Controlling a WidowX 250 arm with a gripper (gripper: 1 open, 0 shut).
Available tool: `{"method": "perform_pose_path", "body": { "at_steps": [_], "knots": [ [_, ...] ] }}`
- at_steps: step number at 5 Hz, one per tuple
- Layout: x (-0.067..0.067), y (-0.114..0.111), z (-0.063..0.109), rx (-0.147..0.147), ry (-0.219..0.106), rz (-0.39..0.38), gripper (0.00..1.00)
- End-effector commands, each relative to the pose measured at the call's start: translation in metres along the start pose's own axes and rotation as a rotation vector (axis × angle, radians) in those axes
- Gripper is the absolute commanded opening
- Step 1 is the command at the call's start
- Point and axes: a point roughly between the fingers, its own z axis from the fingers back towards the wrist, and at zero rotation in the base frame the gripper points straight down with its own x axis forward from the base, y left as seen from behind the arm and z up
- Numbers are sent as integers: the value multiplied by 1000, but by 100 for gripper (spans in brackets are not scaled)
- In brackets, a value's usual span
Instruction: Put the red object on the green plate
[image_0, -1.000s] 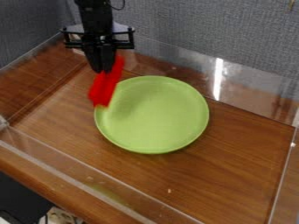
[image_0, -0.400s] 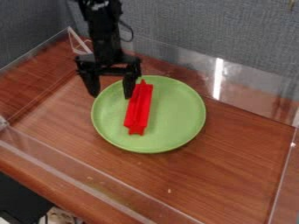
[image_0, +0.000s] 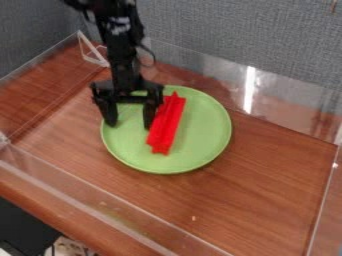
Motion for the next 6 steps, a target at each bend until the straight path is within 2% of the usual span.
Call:
{"method": "perform_pose_path", "body": {
  "at_steps": [1, 3, 4, 6],
  "knots": [
    [15, -5, 5, 6, -33, 40, 100],
    [20, -17, 7, 20, -28, 59, 100],
    [22, -12, 4, 30, -22, 88, 0],
    [25, 2, 1, 40, -8, 143, 0]
  ]
}}
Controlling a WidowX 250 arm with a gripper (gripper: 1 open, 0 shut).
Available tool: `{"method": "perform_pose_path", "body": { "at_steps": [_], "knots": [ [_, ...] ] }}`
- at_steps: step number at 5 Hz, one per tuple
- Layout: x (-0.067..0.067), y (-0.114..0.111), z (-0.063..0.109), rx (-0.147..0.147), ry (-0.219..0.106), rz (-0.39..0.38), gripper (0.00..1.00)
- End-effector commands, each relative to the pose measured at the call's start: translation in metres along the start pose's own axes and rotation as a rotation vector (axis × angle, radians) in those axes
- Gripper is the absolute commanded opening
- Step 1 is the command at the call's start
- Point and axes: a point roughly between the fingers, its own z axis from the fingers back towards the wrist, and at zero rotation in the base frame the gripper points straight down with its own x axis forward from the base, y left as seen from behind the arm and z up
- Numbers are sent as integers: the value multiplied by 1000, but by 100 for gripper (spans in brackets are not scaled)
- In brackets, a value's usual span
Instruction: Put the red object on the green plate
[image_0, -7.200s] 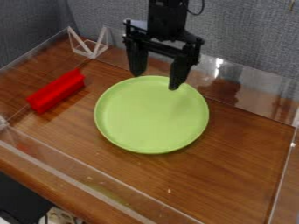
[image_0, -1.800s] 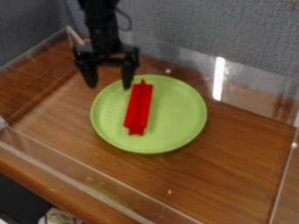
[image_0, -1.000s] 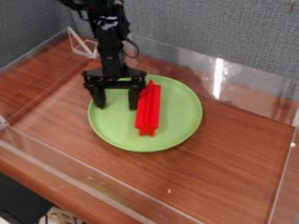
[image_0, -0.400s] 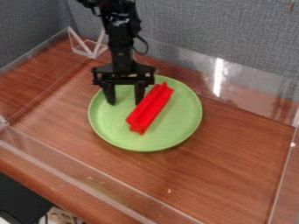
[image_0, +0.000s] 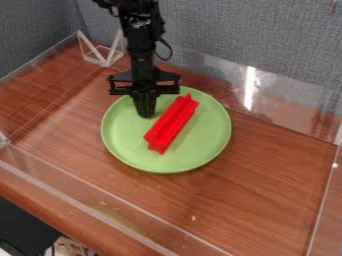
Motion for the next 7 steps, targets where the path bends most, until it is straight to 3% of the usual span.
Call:
{"method": "perform_pose_path", "body": {
  "at_steps": [1, 2, 3, 4, 5, 7],
  "knots": [
    [14, 19, 2, 2, -3, 53, 0],
    [24, 31, 2, 6, 1, 81, 0],
    [25, 33, 1, 8, 4, 91, 0],
    [20, 32, 17, 1, -12, 93, 100],
    [13, 34, 28, -7, -30, 99, 100],
    [4, 24, 74, -80, -81, 99, 100]
  ]
}}
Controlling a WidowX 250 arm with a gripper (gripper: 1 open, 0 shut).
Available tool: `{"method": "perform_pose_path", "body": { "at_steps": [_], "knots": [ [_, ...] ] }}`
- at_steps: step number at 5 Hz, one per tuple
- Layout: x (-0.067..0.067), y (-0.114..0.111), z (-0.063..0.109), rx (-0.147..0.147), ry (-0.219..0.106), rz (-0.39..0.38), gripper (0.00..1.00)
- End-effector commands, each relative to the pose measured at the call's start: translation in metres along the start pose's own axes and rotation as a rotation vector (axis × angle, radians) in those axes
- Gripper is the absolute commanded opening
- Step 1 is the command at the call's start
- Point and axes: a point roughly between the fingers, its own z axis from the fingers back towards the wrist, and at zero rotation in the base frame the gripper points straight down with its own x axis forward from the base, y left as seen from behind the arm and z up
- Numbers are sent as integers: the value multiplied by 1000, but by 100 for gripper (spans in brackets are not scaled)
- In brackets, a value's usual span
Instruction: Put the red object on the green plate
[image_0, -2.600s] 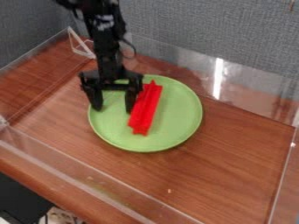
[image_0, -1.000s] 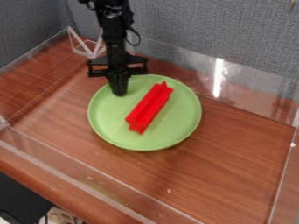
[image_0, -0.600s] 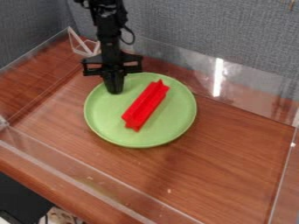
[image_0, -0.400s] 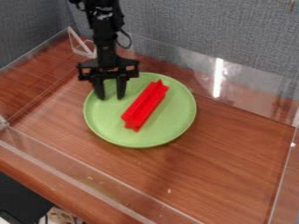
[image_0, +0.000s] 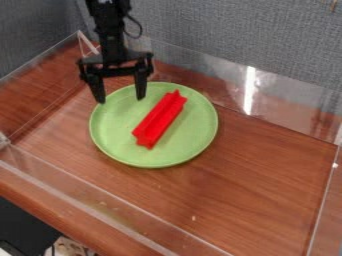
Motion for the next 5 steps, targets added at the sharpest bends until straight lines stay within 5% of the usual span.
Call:
{"method": "perform_pose_path", "body": {
  "at_steps": [1, 2, 3, 4, 5],
  "knots": [
    [0, -16, 49, -60, -98, -19, 100],
    [-14, -33, 65, -83, -123, -23, 0],
    [-13, -45, 46, -68, -124, 7, 0],
    [-15, -53, 34, -60, -126, 42, 100],
    [-14, -52, 22, -43, -119, 21, 100]
  ]
}}
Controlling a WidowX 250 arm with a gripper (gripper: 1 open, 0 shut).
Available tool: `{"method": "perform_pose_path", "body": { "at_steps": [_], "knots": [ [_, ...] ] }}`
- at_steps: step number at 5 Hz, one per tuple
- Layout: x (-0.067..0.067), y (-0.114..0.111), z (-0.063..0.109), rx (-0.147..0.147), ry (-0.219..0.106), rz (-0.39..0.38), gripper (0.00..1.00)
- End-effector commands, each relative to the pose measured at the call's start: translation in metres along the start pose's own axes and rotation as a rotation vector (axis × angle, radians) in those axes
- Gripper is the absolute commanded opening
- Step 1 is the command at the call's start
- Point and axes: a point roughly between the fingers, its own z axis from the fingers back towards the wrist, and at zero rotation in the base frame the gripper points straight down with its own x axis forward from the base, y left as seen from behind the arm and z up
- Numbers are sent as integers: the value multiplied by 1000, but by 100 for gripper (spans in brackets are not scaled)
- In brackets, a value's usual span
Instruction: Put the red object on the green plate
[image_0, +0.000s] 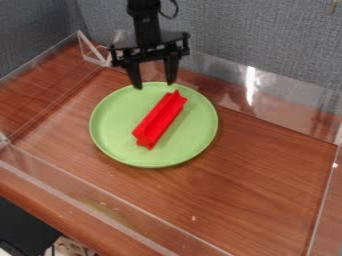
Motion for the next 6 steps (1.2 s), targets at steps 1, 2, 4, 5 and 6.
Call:
{"method": "perform_pose_path", "body": {
  "at_steps": [1, 2, 4, 5, 6],
  "knots": [
    [-1, -4, 15, -16, -37, -47, 100],
    [-5, -6, 40, -25, -49, -82, 100],
    [-13, -12, 90, -55, -80, -156, 100],
    [-7, -18, 82, -59, -109, -133, 100],
    [-3, -19, 72, -41, -109, -123, 100]
  ]
}}
